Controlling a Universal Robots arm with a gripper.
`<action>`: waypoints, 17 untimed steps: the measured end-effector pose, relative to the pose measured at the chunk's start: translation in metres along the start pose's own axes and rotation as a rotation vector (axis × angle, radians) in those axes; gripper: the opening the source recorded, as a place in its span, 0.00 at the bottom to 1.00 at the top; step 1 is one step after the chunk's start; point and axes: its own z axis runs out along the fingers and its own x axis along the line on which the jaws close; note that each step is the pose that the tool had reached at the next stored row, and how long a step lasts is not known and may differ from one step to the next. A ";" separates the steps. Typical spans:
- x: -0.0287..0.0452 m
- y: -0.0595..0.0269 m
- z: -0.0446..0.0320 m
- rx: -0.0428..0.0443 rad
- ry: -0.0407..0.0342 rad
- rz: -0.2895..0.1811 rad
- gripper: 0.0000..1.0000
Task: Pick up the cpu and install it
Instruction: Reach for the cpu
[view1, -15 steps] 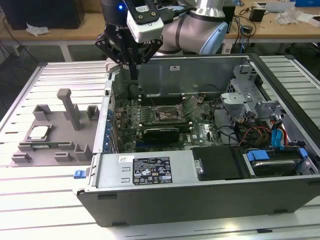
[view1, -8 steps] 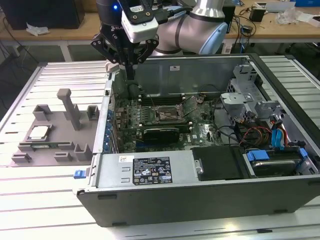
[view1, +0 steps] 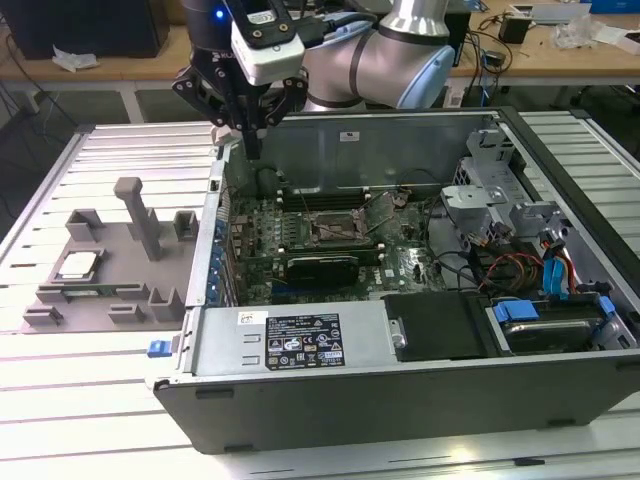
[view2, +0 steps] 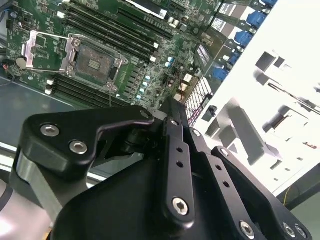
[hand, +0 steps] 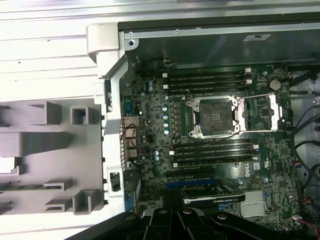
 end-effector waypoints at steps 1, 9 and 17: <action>0.0012 0.0001 0.0000 -0.0001 0.0000 0.000 0.11; 0.0111 0.0017 -0.0002 0.0000 0.0000 0.000 0.11; 0.0196 0.0036 -0.0002 -0.0001 -0.0001 0.000 0.11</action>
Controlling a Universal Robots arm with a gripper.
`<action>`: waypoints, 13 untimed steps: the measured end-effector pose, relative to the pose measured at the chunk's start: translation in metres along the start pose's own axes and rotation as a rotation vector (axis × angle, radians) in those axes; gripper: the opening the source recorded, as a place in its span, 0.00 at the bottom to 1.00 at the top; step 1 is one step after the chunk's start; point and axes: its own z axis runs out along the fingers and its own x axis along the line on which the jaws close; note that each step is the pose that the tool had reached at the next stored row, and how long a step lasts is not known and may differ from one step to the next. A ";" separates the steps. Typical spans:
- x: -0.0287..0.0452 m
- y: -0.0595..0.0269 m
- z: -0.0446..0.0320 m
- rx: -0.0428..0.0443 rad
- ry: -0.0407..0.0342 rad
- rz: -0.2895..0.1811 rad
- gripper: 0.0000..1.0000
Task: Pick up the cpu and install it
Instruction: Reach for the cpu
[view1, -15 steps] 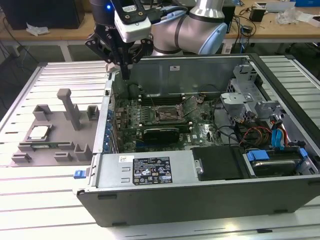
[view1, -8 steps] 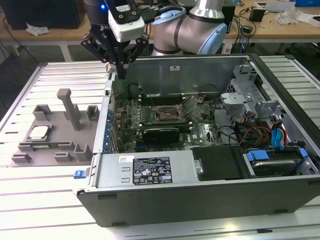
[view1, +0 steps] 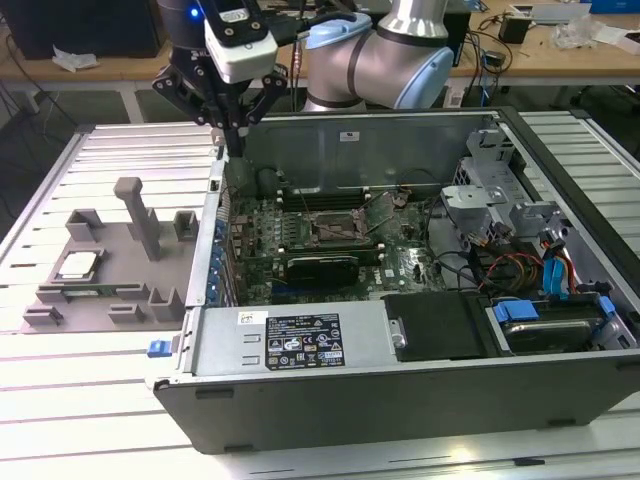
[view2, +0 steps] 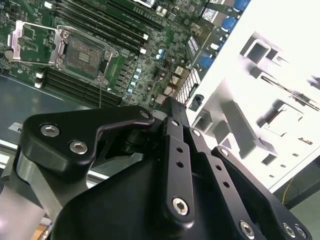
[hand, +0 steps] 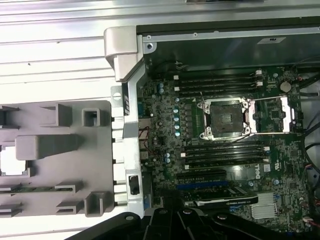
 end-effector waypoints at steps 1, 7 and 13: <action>0.0019 0.0006 0.0000 0.0000 0.0000 0.000 0.11; 0.0115 0.0030 -0.0002 0.0000 -0.0001 0.000 0.11; 0.0237 0.0041 0.0002 0.0000 -0.0003 0.000 0.11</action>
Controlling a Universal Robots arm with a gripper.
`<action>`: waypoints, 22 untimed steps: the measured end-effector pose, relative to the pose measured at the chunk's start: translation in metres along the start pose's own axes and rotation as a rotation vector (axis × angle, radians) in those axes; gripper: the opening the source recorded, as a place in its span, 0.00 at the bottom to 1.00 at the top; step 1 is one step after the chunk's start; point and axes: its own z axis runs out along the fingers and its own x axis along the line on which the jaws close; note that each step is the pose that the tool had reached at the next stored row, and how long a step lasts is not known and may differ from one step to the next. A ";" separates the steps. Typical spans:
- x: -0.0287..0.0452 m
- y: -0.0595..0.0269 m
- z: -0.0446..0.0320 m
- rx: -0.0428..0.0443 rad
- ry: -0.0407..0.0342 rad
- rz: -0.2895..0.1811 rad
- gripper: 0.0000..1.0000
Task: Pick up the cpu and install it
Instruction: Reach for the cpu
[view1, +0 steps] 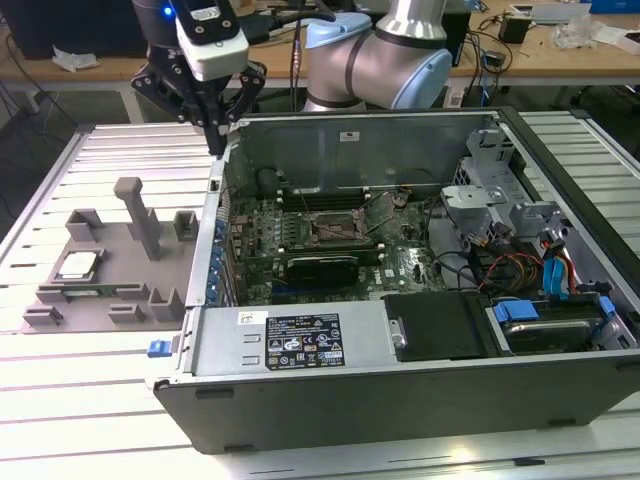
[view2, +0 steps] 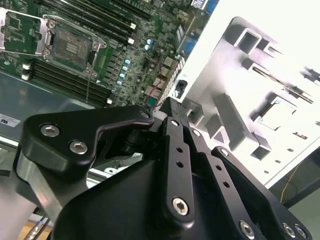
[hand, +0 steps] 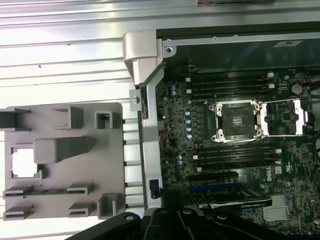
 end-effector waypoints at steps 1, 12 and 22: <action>0.0019 0.0003 0.0002 0.0000 0.0000 0.000 0.11; 0.0286 0.0077 0.0029 0.0006 0.0002 0.000 0.11; 0.0541 0.0164 0.0070 0.0025 -0.0001 0.000 0.11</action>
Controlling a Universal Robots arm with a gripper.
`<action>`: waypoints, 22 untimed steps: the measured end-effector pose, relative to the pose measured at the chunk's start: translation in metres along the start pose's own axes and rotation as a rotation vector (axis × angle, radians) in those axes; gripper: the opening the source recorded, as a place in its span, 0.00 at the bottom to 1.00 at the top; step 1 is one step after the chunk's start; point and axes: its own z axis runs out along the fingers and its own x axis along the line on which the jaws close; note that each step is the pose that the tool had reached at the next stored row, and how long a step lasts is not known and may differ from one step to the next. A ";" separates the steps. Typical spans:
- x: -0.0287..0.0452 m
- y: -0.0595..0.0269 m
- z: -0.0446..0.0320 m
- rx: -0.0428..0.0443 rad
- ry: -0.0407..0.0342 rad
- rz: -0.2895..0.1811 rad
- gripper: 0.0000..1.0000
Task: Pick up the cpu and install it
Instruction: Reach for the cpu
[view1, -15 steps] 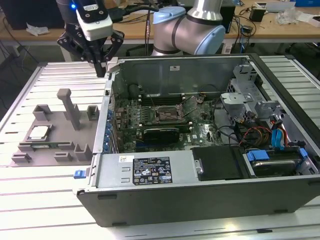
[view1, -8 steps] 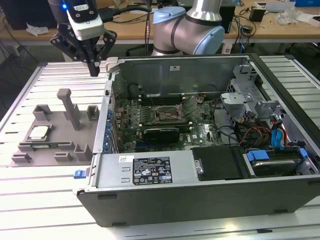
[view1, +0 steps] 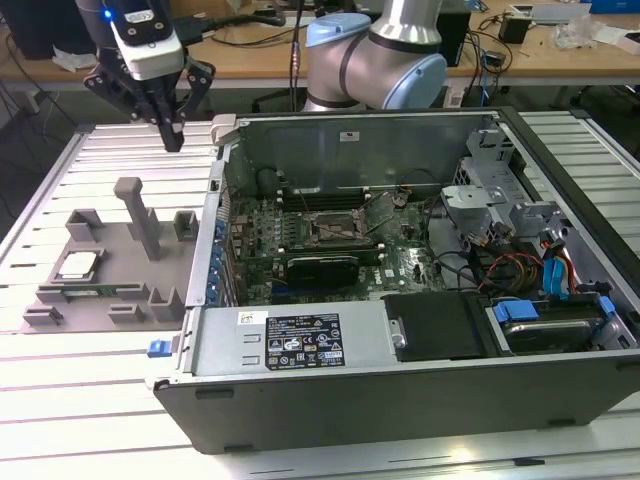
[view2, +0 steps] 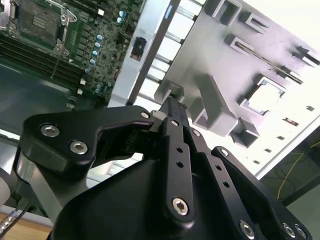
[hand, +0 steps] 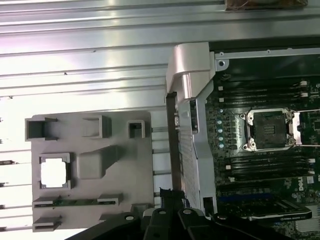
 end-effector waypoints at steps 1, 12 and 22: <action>0.0019 0.0005 0.0004 0.0001 -0.0001 0.000 0.11; 0.0210 0.0026 0.0050 0.0009 0.0000 0.000 0.11; 0.0556 0.0006 0.0132 0.0012 0.0000 0.000 0.11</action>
